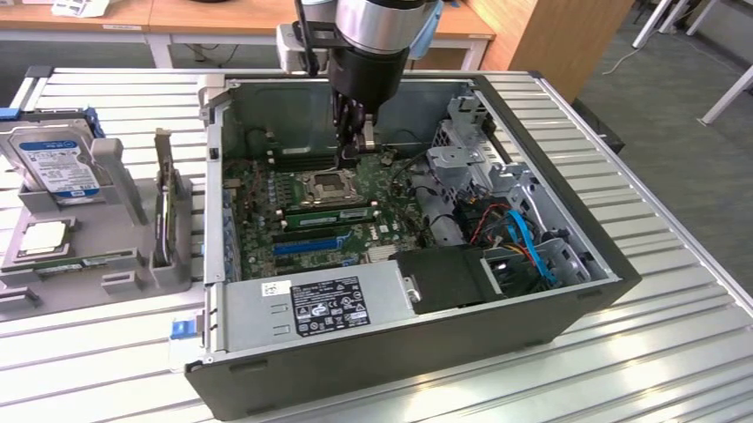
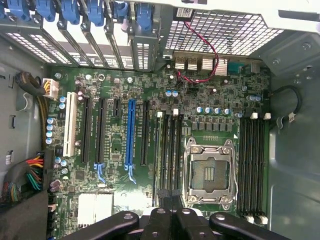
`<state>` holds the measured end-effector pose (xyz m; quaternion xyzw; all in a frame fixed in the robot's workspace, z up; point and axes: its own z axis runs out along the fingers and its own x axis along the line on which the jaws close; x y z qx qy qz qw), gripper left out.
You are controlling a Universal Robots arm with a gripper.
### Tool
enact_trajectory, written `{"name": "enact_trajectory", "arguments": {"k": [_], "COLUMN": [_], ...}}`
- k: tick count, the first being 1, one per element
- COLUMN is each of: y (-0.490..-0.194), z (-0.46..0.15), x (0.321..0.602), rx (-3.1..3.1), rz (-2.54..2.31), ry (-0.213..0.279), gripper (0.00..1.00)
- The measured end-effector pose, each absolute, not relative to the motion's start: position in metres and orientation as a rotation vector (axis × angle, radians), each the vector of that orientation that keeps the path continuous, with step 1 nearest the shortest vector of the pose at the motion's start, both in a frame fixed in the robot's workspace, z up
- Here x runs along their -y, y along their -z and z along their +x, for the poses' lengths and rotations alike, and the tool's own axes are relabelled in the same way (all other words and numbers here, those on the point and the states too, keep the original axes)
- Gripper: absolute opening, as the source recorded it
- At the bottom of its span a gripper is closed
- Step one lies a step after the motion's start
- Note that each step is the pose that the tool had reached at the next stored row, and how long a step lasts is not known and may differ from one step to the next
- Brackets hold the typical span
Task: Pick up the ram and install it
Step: 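Press down the ram until it locks into place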
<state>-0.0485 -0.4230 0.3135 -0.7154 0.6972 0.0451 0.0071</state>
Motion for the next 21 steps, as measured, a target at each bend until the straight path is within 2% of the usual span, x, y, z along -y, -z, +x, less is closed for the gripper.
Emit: {"name": "enact_trajectory", "arguments": {"k": [21], "y": [-0.3131], "z": [-0.0485], "x": [0.423], "rx": [-2.324], "rz": [-2.079], "ry": [-0.139], "gripper": [0.1]}}
